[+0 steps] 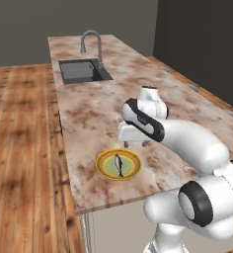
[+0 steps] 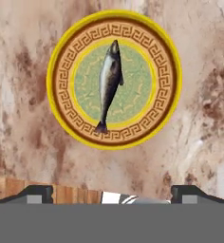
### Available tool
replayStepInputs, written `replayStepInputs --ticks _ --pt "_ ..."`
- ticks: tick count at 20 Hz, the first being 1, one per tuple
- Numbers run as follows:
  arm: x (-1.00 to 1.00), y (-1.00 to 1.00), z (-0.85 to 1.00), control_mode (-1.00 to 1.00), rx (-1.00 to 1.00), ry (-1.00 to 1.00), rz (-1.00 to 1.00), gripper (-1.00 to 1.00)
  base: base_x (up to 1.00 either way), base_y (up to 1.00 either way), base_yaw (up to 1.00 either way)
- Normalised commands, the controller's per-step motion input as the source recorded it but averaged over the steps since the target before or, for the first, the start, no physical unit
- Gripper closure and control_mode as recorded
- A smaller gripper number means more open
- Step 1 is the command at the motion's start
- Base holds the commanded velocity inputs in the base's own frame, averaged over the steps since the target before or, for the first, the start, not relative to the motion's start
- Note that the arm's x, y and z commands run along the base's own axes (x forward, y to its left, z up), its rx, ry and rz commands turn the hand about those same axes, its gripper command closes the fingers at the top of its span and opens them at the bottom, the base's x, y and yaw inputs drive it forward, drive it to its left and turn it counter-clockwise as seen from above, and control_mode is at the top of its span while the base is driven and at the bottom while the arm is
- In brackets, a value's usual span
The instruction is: Take the fish from the oven and place it on the plate on the counter.
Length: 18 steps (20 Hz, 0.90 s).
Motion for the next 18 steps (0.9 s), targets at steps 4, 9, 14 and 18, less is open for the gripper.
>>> replayStepInputs --ticks 4,9,14,18 --pt "-0.82 -0.52 1.0 -1.0 0.2 -0.28 0.0 -1.0 0.0 0.0 0.0" --pt "-0.92 -0.42 0.86 -1.0 0.11 -0.35 0.0 -1.0 0.0 0.0 0.0" --pt "-0.96 -0.06 0.68 -1.0 0.0 -0.42 0.0 -1.0 0.0 0.0 0.0" --pt "-0.89 0.0 0.49 -1.0 0.0 -0.34 0.0 -1.0 0.0 0.0 0.0"
